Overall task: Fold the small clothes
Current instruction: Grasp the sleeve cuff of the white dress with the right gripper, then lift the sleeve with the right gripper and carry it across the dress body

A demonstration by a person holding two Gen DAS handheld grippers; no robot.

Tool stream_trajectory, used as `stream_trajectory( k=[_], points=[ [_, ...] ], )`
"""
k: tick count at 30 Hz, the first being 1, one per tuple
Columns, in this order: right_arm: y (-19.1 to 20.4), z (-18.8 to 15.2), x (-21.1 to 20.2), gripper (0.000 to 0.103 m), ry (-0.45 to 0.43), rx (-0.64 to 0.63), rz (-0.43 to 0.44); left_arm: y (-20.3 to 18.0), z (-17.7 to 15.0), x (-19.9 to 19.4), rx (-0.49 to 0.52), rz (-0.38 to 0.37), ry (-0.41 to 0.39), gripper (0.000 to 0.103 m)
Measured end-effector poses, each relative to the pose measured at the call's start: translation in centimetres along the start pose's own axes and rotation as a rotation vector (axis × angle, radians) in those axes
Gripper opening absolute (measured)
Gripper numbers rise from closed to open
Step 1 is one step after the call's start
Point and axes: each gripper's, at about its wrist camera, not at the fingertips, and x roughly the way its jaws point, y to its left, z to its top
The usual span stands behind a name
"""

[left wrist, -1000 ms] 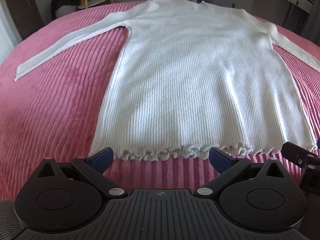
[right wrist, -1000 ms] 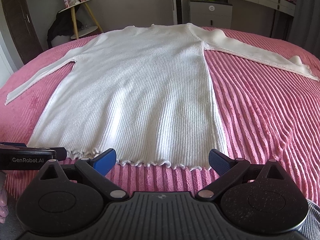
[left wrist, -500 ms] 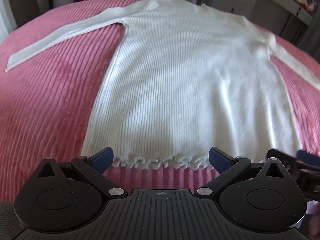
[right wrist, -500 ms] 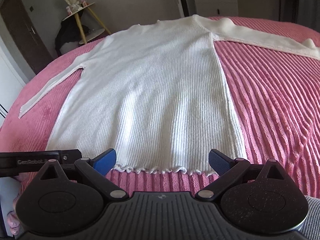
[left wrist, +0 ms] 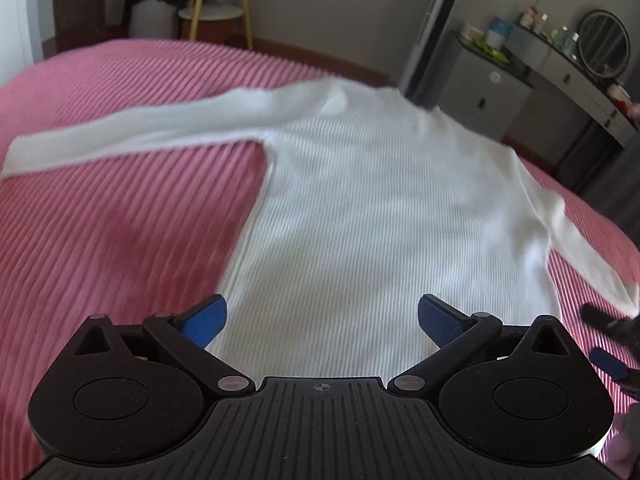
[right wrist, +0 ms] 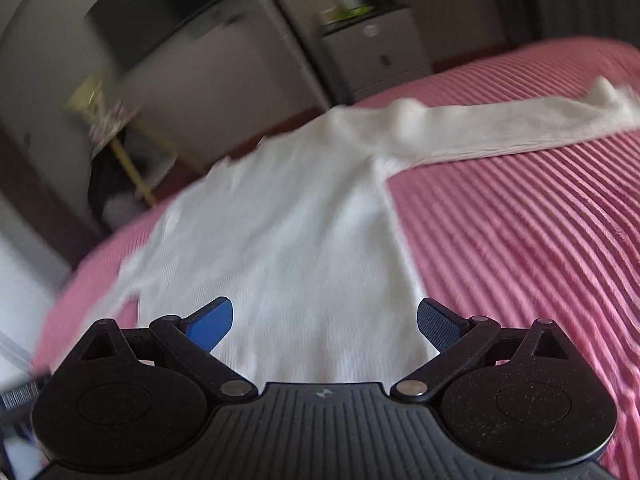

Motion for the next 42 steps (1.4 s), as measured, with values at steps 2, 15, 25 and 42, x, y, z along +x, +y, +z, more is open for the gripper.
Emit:
stream_trajectory(
  k=[2, 15, 25, 42],
  points=[
    [-3.4, 2.6, 1.0, 0.092, -0.054, 0.134, 0.004, -1.1, 1.2, 1.9, -0.022, -0.003, -0.008, 0.103],
    [-25.8, 10.6, -0.8, 0.021, -0.393, 0.666, -0.361, -5.6, 0.6, 11.9, 0.082, 0.034, -0.132, 0.103],
    [-32.3, 13.1, 1.4, 0.006, -0.488, 0.858, -0.230, -6.0, -0.2, 12.8, 0.157, 0.039, -0.167, 0.103],
    [2.9, 15.3, 1.1, 0.006, -0.419, -0.256, 0.031, -3.0, 1.7, 10.3, 0.079, -0.015, -0.129, 0.103]
  ],
)
